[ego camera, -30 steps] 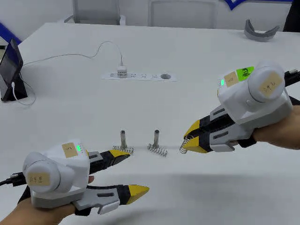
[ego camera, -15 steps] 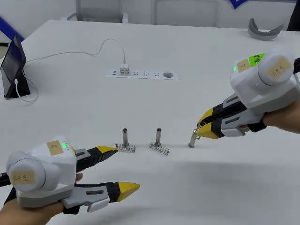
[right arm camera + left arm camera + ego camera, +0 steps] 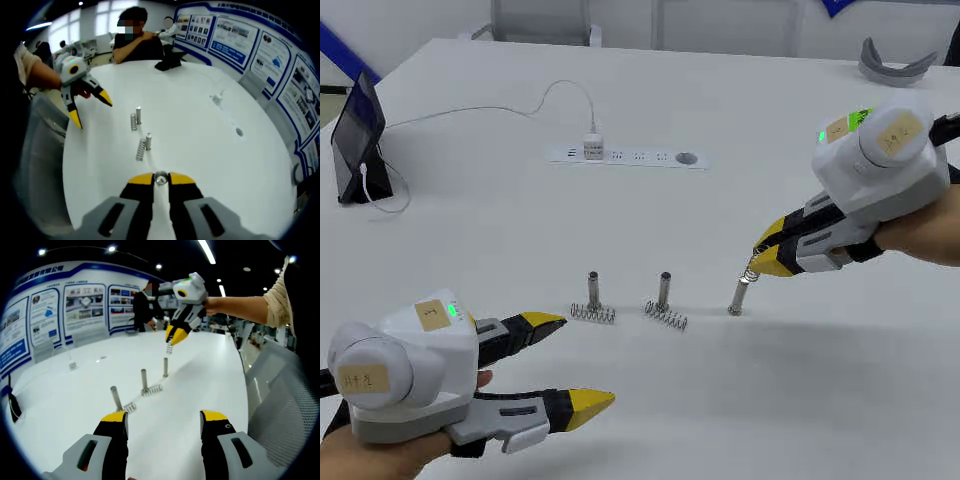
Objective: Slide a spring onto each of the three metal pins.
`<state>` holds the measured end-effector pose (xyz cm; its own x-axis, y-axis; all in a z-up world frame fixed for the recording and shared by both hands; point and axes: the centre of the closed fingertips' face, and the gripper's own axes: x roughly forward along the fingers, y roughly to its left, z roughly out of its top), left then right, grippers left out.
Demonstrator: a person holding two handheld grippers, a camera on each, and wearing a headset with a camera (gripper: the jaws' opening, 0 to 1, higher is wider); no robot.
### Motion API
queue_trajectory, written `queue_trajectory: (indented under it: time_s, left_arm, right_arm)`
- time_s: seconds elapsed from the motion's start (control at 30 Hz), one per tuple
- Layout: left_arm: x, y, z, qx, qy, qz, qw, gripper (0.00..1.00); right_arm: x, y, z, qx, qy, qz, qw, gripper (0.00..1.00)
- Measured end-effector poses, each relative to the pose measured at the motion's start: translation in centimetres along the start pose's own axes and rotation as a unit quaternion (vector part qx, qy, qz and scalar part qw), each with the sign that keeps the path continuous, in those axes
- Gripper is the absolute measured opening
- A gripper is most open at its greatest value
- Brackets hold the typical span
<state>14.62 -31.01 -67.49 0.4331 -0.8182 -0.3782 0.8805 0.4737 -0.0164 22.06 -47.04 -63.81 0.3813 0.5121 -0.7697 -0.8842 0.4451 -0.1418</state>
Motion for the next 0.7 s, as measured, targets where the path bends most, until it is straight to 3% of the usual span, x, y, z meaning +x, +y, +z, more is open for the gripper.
queue_trajectory:
  time_s: [0.7]
  left_arm:
    - [-0.1, 0.3, -0.5, -0.009, 0.003, 0.005, 0.9999, 0.58]
  right_arm:
    - [1.6, -0.5, -0.8, 0.012, 0.015, 0.013, 0.9997, 0.12]
